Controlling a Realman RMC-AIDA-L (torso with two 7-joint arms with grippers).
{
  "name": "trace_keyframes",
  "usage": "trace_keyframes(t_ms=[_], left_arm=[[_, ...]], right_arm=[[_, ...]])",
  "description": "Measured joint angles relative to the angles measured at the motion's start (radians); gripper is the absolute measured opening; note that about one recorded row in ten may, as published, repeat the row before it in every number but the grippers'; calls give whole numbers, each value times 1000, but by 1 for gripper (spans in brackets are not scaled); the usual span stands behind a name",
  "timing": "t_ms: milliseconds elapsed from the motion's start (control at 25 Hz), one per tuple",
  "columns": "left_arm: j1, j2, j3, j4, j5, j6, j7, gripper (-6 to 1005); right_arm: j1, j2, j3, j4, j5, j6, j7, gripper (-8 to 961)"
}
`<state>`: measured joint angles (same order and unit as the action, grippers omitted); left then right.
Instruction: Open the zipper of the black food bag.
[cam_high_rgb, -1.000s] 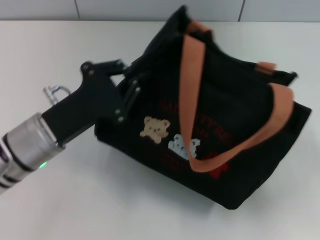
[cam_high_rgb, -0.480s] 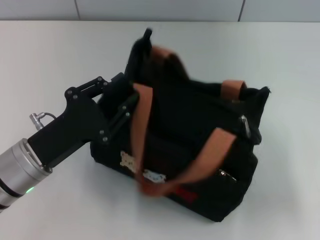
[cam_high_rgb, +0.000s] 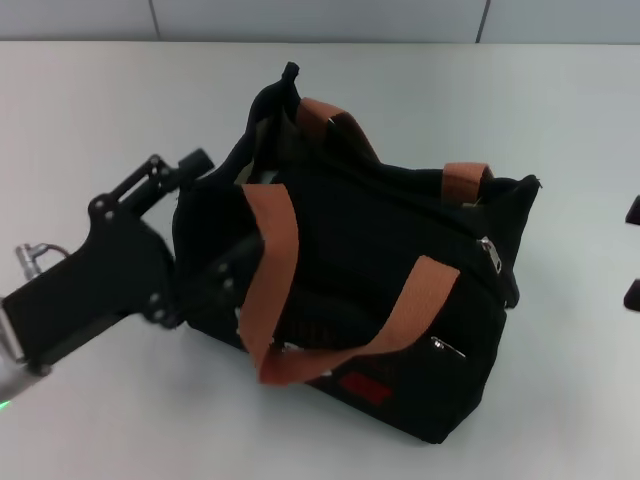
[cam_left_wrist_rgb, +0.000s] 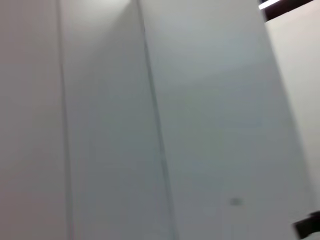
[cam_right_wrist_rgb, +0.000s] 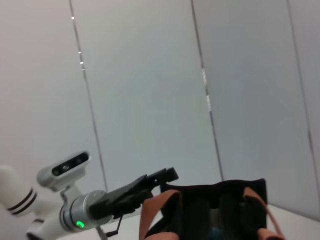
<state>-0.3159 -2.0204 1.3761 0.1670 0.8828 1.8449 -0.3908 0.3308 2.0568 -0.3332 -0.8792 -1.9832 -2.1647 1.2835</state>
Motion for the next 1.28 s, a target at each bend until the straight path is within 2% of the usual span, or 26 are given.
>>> trace_keyframes(t_ms=[120,280,360,400,480,680,760,800,1280], left_arm=[[38,26,-5,67,63,27,-67,818],[83,41,-9,139,124,52,-118,819],[107,58,-10,224,211,68,-233,819],[107,58,-10,224,211,68,-233,819],[102,62,-19,284,296,69,-331,819],[97,57,-35,307,339,69,-362,819],[86,30,-91,332,413,61,-373,819],[83,27,-97,332,419,60,-373,819],[76,20,-102,335,427,57,-373,819]], right_arm=[[2,0,-27,0,3,-11,-8,829],[0,1,-87,0,5,-16,-24,829],[4,4,-120,0,6,-16,-26,829],[9,7,-140,0,6,-16,-27,829],[18,14,-172,0,7,-16,-32,829],[36,23,-224,1,13,-17,-41,829],[37,24,-236,4,23,-17,-42,829],[37,24,-242,7,29,-17,-42,829],[34,25,-251,11,53,-16,-50,829]])
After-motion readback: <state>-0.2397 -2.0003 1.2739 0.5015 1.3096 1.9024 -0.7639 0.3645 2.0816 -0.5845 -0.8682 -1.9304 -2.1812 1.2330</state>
